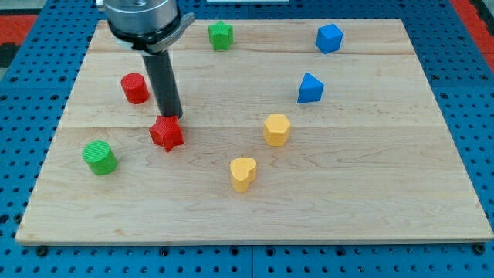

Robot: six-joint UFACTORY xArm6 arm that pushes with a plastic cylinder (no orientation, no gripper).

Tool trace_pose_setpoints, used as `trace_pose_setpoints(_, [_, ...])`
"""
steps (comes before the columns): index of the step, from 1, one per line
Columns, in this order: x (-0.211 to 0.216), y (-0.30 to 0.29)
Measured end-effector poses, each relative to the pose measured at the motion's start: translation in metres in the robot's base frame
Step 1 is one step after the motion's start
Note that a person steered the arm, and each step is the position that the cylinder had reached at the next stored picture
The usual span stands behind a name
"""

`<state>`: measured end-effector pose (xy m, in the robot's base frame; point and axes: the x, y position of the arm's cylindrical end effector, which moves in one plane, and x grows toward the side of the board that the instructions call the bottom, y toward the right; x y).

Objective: Push the red circle to the right side of the board

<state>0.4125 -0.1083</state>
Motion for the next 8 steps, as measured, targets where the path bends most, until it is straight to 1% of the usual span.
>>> trace_pose_setpoints(1, [-0.006,-0.007])
trace_pose_setpoints(4, [-0.006,-0.092])
trace_pose_setpoints(5, [-0.031,-0.134])
trace_pose_setpoints(6, [-0.056,-0.115])
trace_pose_setpoints(7, [-0.058,-0.058])
trace_pose_setpoints(8, [-0.063,-0.054])
